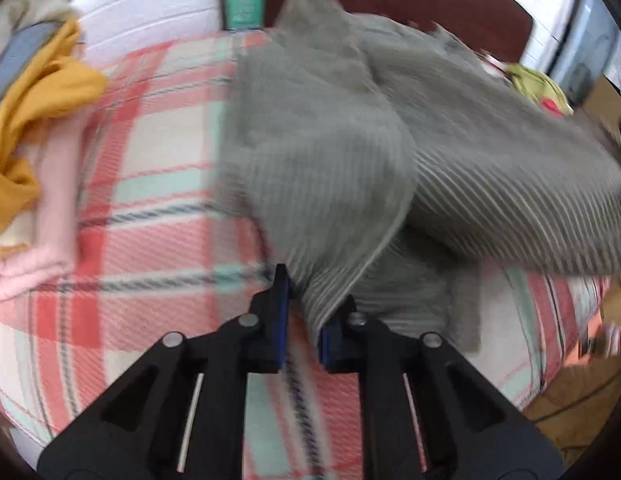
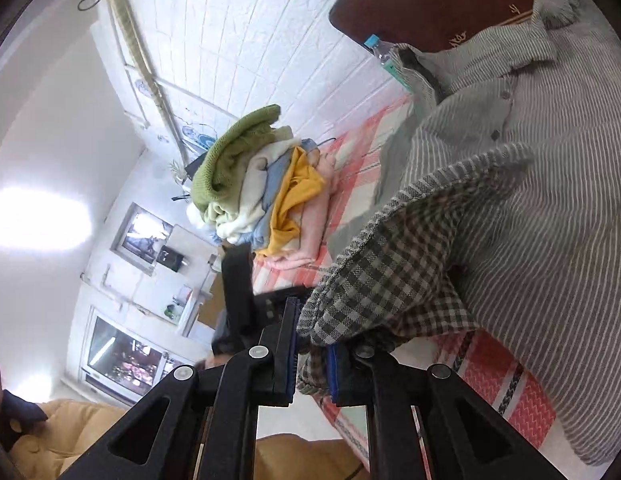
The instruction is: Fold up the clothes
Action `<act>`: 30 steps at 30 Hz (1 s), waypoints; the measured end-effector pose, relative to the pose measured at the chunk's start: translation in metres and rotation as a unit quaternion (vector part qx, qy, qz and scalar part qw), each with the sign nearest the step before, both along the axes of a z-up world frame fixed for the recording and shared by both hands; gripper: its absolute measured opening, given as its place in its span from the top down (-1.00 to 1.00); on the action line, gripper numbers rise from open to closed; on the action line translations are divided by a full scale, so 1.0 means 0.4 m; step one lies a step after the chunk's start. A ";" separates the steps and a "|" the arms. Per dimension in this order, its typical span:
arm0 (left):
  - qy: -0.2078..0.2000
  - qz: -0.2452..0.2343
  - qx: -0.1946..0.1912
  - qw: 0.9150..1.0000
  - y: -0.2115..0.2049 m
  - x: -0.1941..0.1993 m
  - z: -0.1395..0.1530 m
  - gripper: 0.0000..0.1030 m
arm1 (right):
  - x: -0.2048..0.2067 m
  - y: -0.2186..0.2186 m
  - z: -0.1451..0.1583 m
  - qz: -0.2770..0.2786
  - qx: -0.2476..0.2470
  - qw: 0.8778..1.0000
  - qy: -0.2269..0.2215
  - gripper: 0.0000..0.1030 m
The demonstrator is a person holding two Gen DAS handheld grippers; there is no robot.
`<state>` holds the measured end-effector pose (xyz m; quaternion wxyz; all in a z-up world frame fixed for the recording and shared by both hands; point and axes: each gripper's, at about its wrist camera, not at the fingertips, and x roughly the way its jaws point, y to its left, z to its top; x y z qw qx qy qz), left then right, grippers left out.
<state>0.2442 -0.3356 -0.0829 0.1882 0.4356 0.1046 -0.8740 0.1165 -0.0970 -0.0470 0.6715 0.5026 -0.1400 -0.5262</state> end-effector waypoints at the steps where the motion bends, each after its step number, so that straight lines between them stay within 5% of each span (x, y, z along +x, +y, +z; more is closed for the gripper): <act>1: -0.006 0.008 -0.002 1.000 -0.008 -0.005 -0.007 0.78 | 0.001 -0.002 -0.004 0.001 0.002 1.000 -0.003 0.80; 8: 0.024 0.062 -0.116 0.991 -0.067 0.003 0.169 0.78 | 0.025 -0.032 -0.038 0.014 0.036 0.999 0.012 0.80; 10: 0.038 0.061 -0.085 0.994 -0.074 0.013 0.167 0.77 | 0.036 -0.043 -0.054 0.017 0.066 0.997 0.034 0.74; 12: 0.056 0.047 -0.038 0.997 -0.072 0.025 0.153 0.47 | 0.046 -0.052 -0.069 0.018 0.094 0.994 0.056 0.70; 14: 0.066 0.017 -0.005 0.998 -0.036 0.035 0.119 -0.78 | 0.048 -0.032 -0.066 0.014 0.113 0.990 0.088 0.23; 15: 0.071 0.003 0.011 0.997 -0.017 0.040 0.102 -0.84 | 0.049 -0.022 -0.064 0.011 0.123 0.987 0.104 0.09; 17: 0.080 -0.027 0.043 0.995 0.019 0.049 0.068 -0.84 | 0.051 -0.001 -0.061 0.006 0.142 0.981 0.135 -0.07; 22: 0.101 -0.100 0.120 0.983 0.112 0.073 -0.016 -0.84 | 0.014 0.141 -0.034 -0.049 0.155 0.972 0.170 -0.11; 30: 0.056 -0.162 -0.015 0.985 0.288 0.008 -0.068 -0.84 | -0.063 0.338 -0.056 -0.173 0.202 0.945 0.193 -0.40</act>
